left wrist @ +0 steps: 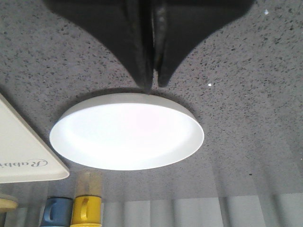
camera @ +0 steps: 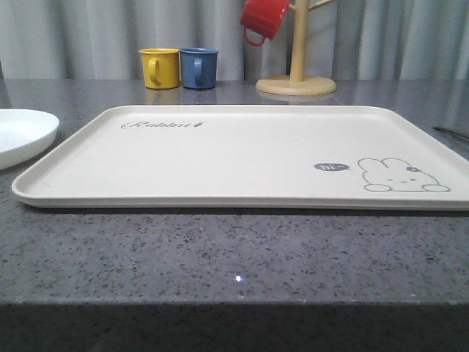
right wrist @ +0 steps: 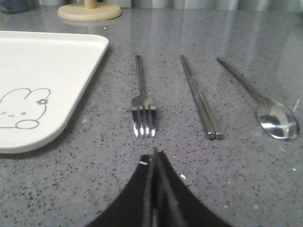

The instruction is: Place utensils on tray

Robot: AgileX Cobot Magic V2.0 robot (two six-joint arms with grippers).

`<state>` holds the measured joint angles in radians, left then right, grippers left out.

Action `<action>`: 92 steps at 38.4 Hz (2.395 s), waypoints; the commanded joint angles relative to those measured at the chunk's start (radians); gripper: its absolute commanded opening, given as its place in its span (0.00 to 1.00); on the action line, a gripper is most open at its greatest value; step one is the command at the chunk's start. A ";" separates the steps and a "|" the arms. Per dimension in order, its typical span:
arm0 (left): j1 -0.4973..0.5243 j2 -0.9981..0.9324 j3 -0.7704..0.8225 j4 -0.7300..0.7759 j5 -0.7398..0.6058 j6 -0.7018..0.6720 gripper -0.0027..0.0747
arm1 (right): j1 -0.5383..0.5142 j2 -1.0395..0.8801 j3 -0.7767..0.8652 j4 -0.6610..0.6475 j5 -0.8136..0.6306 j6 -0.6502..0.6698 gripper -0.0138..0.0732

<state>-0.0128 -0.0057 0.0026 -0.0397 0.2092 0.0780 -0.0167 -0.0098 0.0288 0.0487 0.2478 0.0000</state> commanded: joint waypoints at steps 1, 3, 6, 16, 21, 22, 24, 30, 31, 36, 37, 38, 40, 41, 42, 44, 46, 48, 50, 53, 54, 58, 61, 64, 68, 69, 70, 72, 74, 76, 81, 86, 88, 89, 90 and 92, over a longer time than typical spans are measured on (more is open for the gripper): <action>0.002 -0.023 0.005 -0.010 -0.082 -0.007 0.01 | -0.006 -0.017 -0.003 0.001 -0.073 -0.015 0.09; 0.002 -0.023 0.005 -0.010 -0.082 -0.007 0.01 | -0.006 -0.017 -0.003 0.001 -0.073 -0.015 0.09; 0.002 -0.023 0.005 -0.010 -0.082 -0.007 0.01 | -0.006 -0.017 -0.003 0.001 -0.073 -0.015 0.09; 0.002 -0.023 0.005 -0.010 -0.082 -0.007 0.01 | -0.006 -0.017 -0.003 0.001 -0.073 -0.015 0.09; 0.002 -0.023 0.005 -0.010 -0.082 -0.007 0.01 | -0.006 -0.017 -0.003 0.001 -0.073 -0.015 0.09; 0.002 -0.023 0.005 -0.010 -0.082 -0.007 0.01 | -0.006 -0.017 -0.003 0.001 -0.073 -0.015 0.09; 0.002 -0.023 0.005 -0.010 -0.082 -0.007 0.01 | -0.006 -0.017 -0.003 0.001 -0.073 -0.015 0.09; 0.002 -0.023 0.005 -0.010 -0.082 -0.007 0.01 | -0.006 -0.017 -0.003 0.001 -0.073 -0.015 0.09; 0.002 -0.023 0.005 -0.010 -0.082 -0.007 0.01 | -0.006 -0.017 -0.003 0.001 -0.073 -0.015 0.09; 0.002 -0.023 0.005 -0.007 -0.082 -0.007 0.01 | -0.006 -0.017 -0.003 0.001 -0.073 -0.015 0.09; 0.002 -0.023 0.005 -0.004 -0.084 -0.007 0.01 | -0.006 -0.017 -0.003 0.001 -0.073 -0.015 0.09; 0.002 -0.023 0.005 -0.004 -0.084 -0.007 0.01 | -0.006 -0.017 -0.003 0.001 -0.073 -0.015 0.09; 0.002 -0.023 0.005 -0.004 -0.084 -0.007 0.01 | -0.006 -0.017 -0.003 0.001 -0.073 -0.015 0.09; 0.002 -0.023 0.005 -0.004 -0.084 -0.007 0.01 | -0.006 -0.017 -0.003 0.001 -0.073 -0.015 0.09; 0.002 -0.023 0.005 -0.004 -0.084 -0.007 0.01 | -0.006 -0.017 -0.003 0.001 -0.073 -0.015 0.09; 0.002 -0.023 0.005 -0.004 -0.084 -0.007 0.01 | -0.006 -0.017 -0.003 0.001 -0.073 -0.015 0.09; 0.002 -0.023 0.005 -0.004 -0.084 -0.007 0.01 | -0.006 -0.017 -0.003 0.001 -0.073 -0.015 0.09; 0.002 -0.023 0.005 -0.004 -0.084 -0.007 0.01 | -0.006 -0.017 -0.003 0.001 -0.073 -0.015 0.09; 0.002 -0.023 0.005 -0.004 -0.084 -0.007 0.01 | -0.006 -0.017 -0.003 0.001 -0.073 -0.015 0.09; 0.002 -0.023 0.005 -0.004 -0.084 -0.007 0.01 | -0.006 -0.017 -0.003 0.001 -0.073 -0.015 0.09; 0.002 -0.023 0.005 -0.004 -0.084 -0.007 0.01 | -0.006 -0.017 -0.003 0.001 -0.073 -0.015 0.09; 0.002 -0.023 0.005 -0.004 -0.084 -0.007 0.01 | -0.006 -0.017 -0.003 0.001 -0.073 -0.015 0.09; 0.002 -0.023 0.005 -0.004 -0.086 -0.007 0.01 | -0.006 -0.017 -0.003 0.001 -0.073 -0.015 0.09; 0.002 -0.023 0.005 -0.011 -0.094 -0.007 0.01 | -0.006 -0.017 -0.003 0.002 -0.076 -0.015 0.09; 0.002 -0.023 0.005 -0.033 -0.141 -0.007 0.01 | -0.006 -0.017 -0.003 0.008 -0.096 -0.015 0.09; 0.002 -0.023 0.005 -0.038 -0.172 -0.007 0.01 | -0.006 -0.017 -0.004 0.014 -0.105 -0.015 0.09; 0.002 -0.023 0.005 -0.037 -0.202 -0.007 0.01 | -0.006 -0.017 -0.004 0.020 -0.120 -0.015 0.09; 0.002 -0.023 0.005 -0.037 -0.280 -0.007 0.01 | -0.006 -0.017 -0.013 0.028 -0.137 -0.015 0.09; 0.002 -0.023 -0.003 -0.037 -0.351 -0.007 0.01 | -0.006 -0.017 -0.033 0.028 -0.144 -0.015 0.09; 0.002 -0.021 -0.020 -0.037 -0.390 -0.007 0.01 | -0.006 -0.017 -0.069 0.028 -0.141 -0.015 0.09; 0.002 0.002 -0.143 -0.034 -0.350 -0.007 0.01 | -0.006 -0.006 -0.244 0.024 -0.031 -0.015 0.09; 0.002 0.098 -0.296 -0.004 -0.193 -0.007 0.01 | -0.006 0.094 -0.410 0.005 0.107 -0.015 0.09; 0.002 0.146 -0.339 0.001 -0.138 -0.007 0.01 | -0.006 0.151 -0.447 0.000 0.117 -0.015 0.09; 0.002 0.183 -0.359 0.001 -0.114 -0.007 0.01 | -0.006 0.178 -0.465 -0.001 0.116 -0.015 0.09; 0.002 0.205 -0.376 0.001 -0.100 -0.007 0.01 | -0.006 0.199 -0.481 -0.001 0.113 -0.015 0.09; 0.002 0.253 -0.399 0.001 -0.090 -0.007 0.01 | -0.006 0.243 -0.502 -0.001 0.103 -0.015 0.09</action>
<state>-0.0128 0.1713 -0.3288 -0.0404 0.1408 0.0780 -0.0167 0.1530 -0.4076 0.0615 0.4131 0.0000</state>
